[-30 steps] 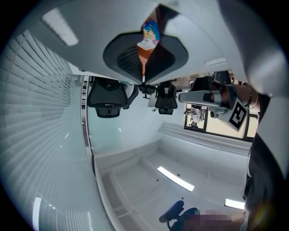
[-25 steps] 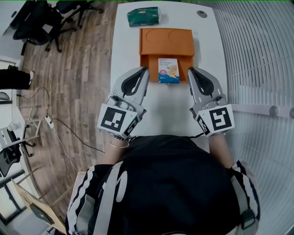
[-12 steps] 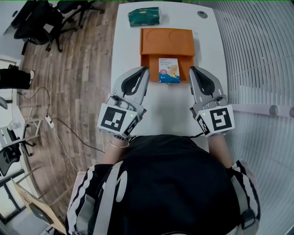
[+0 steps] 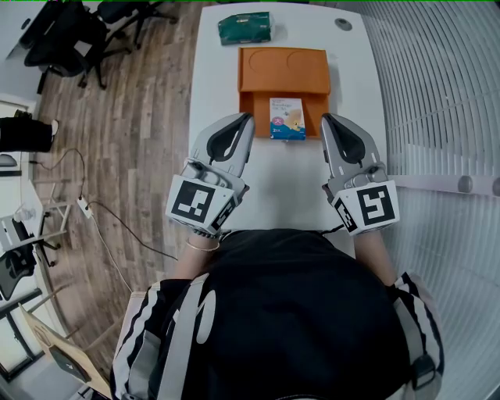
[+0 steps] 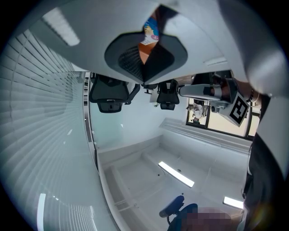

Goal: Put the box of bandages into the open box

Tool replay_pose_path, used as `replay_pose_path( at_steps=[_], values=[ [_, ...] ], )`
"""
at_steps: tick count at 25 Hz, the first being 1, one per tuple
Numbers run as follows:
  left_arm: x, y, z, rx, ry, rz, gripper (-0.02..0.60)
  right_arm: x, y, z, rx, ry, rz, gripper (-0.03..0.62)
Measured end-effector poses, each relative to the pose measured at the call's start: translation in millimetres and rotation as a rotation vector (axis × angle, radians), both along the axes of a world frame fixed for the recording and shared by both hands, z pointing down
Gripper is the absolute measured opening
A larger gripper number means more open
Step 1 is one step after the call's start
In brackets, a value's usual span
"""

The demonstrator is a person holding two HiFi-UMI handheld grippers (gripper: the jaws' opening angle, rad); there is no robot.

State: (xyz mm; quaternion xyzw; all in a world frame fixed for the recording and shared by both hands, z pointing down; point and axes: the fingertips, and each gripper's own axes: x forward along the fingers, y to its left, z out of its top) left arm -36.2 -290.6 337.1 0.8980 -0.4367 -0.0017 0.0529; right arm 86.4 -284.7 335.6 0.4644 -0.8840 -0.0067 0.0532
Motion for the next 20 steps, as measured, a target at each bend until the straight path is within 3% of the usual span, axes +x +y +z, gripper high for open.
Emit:
replay_pose_path(
  at_steps=[20],
  values=[
    [0.2, 5.1, 1.1, -0.003, 0.006, 0.008, 0.002, -0.5, 4.4, 0.1, -0.014, -0.017, 0.022, -0.002]
  ],
)
